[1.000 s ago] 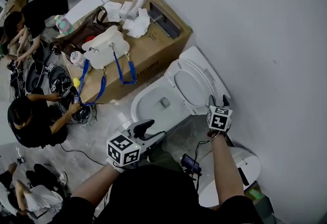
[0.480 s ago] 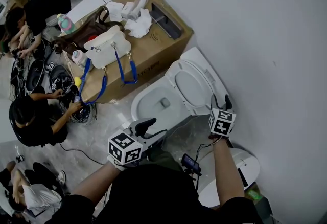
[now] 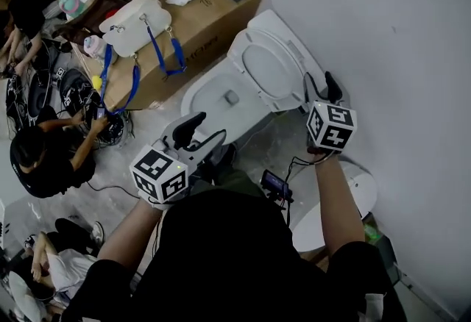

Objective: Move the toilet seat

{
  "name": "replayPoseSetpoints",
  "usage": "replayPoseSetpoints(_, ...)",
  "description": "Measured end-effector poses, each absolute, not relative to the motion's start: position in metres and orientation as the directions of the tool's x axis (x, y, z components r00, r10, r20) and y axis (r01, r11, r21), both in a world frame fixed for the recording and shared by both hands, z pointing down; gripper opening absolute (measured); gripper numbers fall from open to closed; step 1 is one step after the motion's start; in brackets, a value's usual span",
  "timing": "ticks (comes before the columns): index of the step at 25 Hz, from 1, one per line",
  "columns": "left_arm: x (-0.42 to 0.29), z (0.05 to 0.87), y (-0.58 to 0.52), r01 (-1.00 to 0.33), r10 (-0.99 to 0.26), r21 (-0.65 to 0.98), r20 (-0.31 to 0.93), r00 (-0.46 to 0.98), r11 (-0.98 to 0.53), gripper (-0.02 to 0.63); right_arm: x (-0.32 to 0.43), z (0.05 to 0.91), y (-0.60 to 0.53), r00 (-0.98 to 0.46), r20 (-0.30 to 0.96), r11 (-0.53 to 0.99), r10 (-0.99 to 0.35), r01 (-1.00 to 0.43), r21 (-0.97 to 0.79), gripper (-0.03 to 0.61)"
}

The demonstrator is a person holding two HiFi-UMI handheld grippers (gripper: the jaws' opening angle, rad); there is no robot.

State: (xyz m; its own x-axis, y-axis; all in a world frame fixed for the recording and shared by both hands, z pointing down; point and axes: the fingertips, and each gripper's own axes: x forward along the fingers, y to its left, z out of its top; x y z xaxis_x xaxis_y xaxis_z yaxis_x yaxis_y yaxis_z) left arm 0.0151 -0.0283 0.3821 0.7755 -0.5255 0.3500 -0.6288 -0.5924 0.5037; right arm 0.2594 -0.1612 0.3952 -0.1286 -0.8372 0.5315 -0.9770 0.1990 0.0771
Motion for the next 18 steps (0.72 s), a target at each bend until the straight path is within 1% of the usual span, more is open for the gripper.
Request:
replayPoseSetpoints(2, 0.008, 0.374, -0.025, -0.645, -0.548, 0.482, 0.346, 0.762, -0.593, 0.265, 0.252, 0.375, -0.152, -0.158, 0.504, 0.218, -0.849, -0.974, 0.061, 0.236)
replayPoseSetpoints(3, 0.005, 0.369, -0.024, -0.651, -0.559, 0.477, 0.341, 0.756, -0.590, 0.265, 0.248, 0.363, -0.148, -0.175, 0.487, 0.228, -0.856, -0.972, 0.052, 0.219)
replayPoseSetpoints(4, 0.001, 0.363, -0.025, -0.656, -0.570, 0.473, 0.333, 0.751, -0.587, 0.265, 0.243, 0.350, -0.144, -0.194, 0.467, 0.239, -0.863, -0.970, 0.040, 0.192)
replayPoseSetpoints(6, -0.004, 0.349, -0.026, -0.666, -0.594, 0.468, 0.316, 0.740, -0.581, 0.265, 0.232, 0.324, -0.135, -0.234, 0.426, 0.267, -0.874, -0.963, 0.019, 0.110)
replayPoseSetpoints(7, -0.006, 0.342, -0.027, -0.670, -0.605, 0.466, 0.305, 0.735, -0.578, 0.264, 0.226, 0.311, -0.130, -0.253, 0.409, 0.282, -0.877, -0.959, 0.014, 0.098)
replayPoseSetpoints(10, -0.009, 0.320, -0.024, -0.671, -0.638, 0.470, 0.258, 0.726, -0.573, 0.262, 0.207, 0.277, -0.111, -0.308, 0.362, 0.331, -0.880, -0.944, 0.000, 0.077)
replayPoseSetpoints(14, -0.017, 0.282, -0.023, -0.659, -0.669, 0.472, 0.177, 0.721, -0.585, 0.251, 0.182, 0.221, -0.102, -0.368, 0.261, 0.375, -0.892, -0.927, -0.025, 0.071)
replayPoseSetpoints(18, -0.022, 0.263, -0.011, -0.647, -0.670, 0.475, 0.151, 0.727, -0.596, 0.245, 0.167, 0.181, -0.082, -0.400, 0.171, 0.391, -0.900, -0.916, -0.088, 0.069)
